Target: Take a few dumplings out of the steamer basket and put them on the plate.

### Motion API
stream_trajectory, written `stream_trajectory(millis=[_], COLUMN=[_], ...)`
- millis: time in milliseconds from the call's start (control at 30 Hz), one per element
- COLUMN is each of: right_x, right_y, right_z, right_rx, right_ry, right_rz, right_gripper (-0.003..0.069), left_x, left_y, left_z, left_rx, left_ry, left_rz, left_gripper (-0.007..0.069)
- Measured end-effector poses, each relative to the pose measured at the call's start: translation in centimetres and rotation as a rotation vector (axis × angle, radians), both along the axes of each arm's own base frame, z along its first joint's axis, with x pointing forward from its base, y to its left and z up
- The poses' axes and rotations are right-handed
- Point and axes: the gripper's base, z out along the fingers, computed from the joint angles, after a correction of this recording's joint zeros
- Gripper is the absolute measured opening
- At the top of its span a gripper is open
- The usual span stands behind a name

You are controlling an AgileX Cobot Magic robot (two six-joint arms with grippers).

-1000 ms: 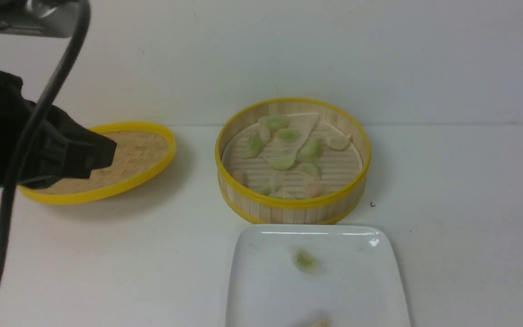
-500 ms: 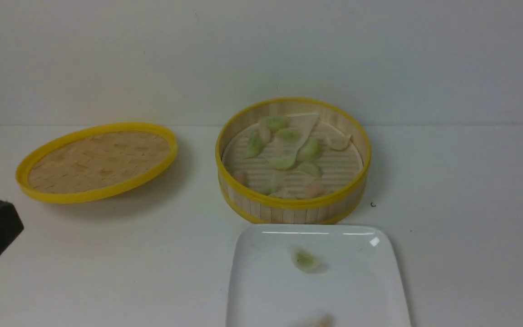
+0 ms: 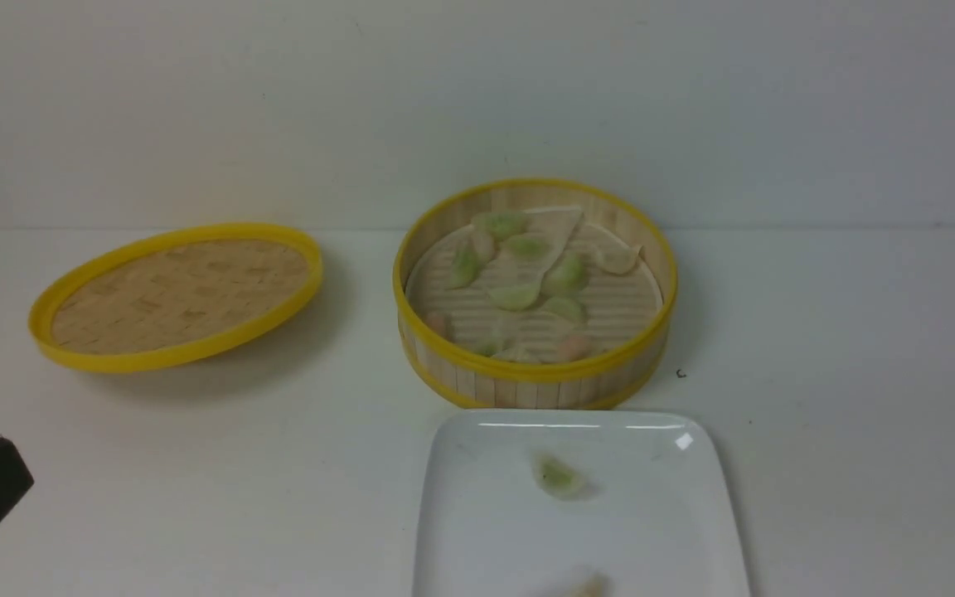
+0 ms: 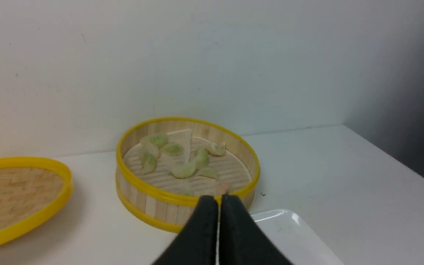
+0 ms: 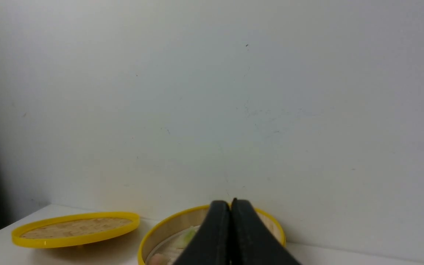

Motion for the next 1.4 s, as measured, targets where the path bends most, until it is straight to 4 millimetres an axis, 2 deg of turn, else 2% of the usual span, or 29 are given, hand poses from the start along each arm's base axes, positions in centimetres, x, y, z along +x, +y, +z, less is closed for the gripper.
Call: stream_trajectory(millis=[100, 133, 167, 267, 300, 367, 467, 500, 633, 933, 1400], right_x=[0.0, 0.0, 0.0, 0.0, 0.0, 0.0, 0.0, 0.0, 0.0, 0.0, 0.0], right_y=[0.0, 0.0, 0.0, 0.0, 0.0, 0.0, 0.0, 0.0, 0.0, 0.0, 0.0], right_z=[0.0, 0.0, 0.0, 0.0, 0.0, 0.0, 0.0, 0.0, 0.0, 0.0, -0.1], right_rx=[0.000, 0.000, 0.000, 0.000, 0.000, 0.000, -0.001, -0.001, -0.001, -0.004, -0.005], right_ry=[0.000, 0.000, 0.000, 0.001, 0.001, 0.001, 0.002, 0.002, 0.003, 0.003, 0.007], right_rz=[0.000, 0.000, 0.000, 0.000, 0.000, 0.000, -0.001, -0.001, -0.001, -0.003, -0.005], right_gripper=[-0.0015, -0.0015, -0.0015, -0.0015, -0.0015, -0.0015, -0.0015, -0.0015, -0.0015, -0.0015, -0.0015], left_x=[0.1, 0.2, 0.2, 0.1, 0.1, 0.4, 1.2, 1.2, 1.5, 1.5, 1.6], left_y=[0.4, 0.9, 1.0, 2.0, 2.1, 2.6, 2.8, 2.8, 2.9, 2.5, 2.5], left_z=[-0.9, -2.1, -2.0, -5.3, -5.4, -7.9, -11.8, -12.0, -15.7, -15.9, -15.8], left_rx=[0.073, 0.121, 0.124, 0.179, 0.185, 0.203, 0.217, 0.220, 0.249, 0.251, 0.246], left_ry=[-0.033, -0.057, -0.066, -0.081, -0.090, -0.057, 0.049, 0.055, 0.167, 0.157, 0.147], left_rz=[0.050, 0.112, 0.121, 0.286, 0.299, 0.371, 0.401, 0.401, 0.395, 0.318, 0.319], left_gripper=[-0.0006, -0.0006, -0.0006, -0.0006, -0.0006, -0.0006, -0.0006, -0.0006, -0.0006, -0.0006, -0.0006])
